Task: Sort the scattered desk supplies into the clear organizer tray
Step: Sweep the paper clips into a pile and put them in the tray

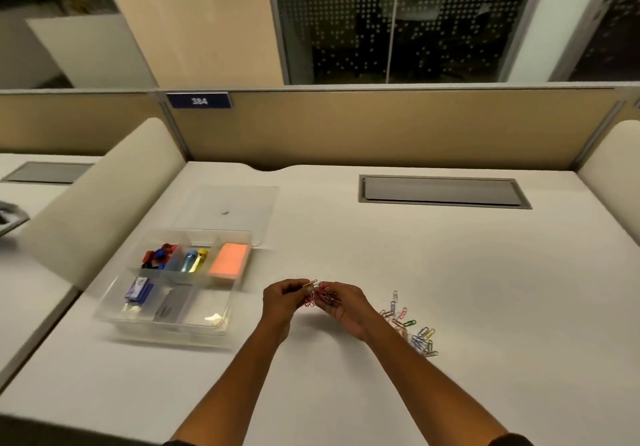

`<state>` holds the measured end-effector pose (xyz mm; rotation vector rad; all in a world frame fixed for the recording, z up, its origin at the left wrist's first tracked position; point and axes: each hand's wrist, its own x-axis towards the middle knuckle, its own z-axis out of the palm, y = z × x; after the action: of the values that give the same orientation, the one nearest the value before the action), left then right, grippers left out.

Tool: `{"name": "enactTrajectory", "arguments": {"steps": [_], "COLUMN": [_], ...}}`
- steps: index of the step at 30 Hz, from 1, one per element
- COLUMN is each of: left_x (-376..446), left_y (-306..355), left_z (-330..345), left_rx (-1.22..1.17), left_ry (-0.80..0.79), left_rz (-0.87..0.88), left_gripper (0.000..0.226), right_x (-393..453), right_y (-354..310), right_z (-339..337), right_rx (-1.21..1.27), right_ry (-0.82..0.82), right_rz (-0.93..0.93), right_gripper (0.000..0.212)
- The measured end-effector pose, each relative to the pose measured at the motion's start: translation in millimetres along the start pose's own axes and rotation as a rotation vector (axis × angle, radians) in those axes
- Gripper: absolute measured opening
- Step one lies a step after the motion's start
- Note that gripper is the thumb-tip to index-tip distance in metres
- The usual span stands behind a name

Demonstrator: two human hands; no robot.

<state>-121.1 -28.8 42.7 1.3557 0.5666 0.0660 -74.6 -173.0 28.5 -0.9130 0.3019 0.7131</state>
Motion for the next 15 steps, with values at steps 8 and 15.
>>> {"name": "enactTrajectory", "arguments": {"steps": [8,15], "left_x": [-5.3,0.8], "left_y": [21.8,39.3], "left_z": [-89.8,-164.2], "left_rx": [-0.039,-0.003], "left_ry": [0.173,0.23], "left_rz": [0.038,0.083], "left_gripper": [0.019,0.019], "right_x": [20.4,29.5], "right_y": [42.4,78.1], "right_z": [87.3,162.2], "right_rx": [-0.014,-0.036], "right_ry": [-0.096,-0.077], "right_rz": [0.096,0.103], "right_gripper": [0.029,0.028]}}
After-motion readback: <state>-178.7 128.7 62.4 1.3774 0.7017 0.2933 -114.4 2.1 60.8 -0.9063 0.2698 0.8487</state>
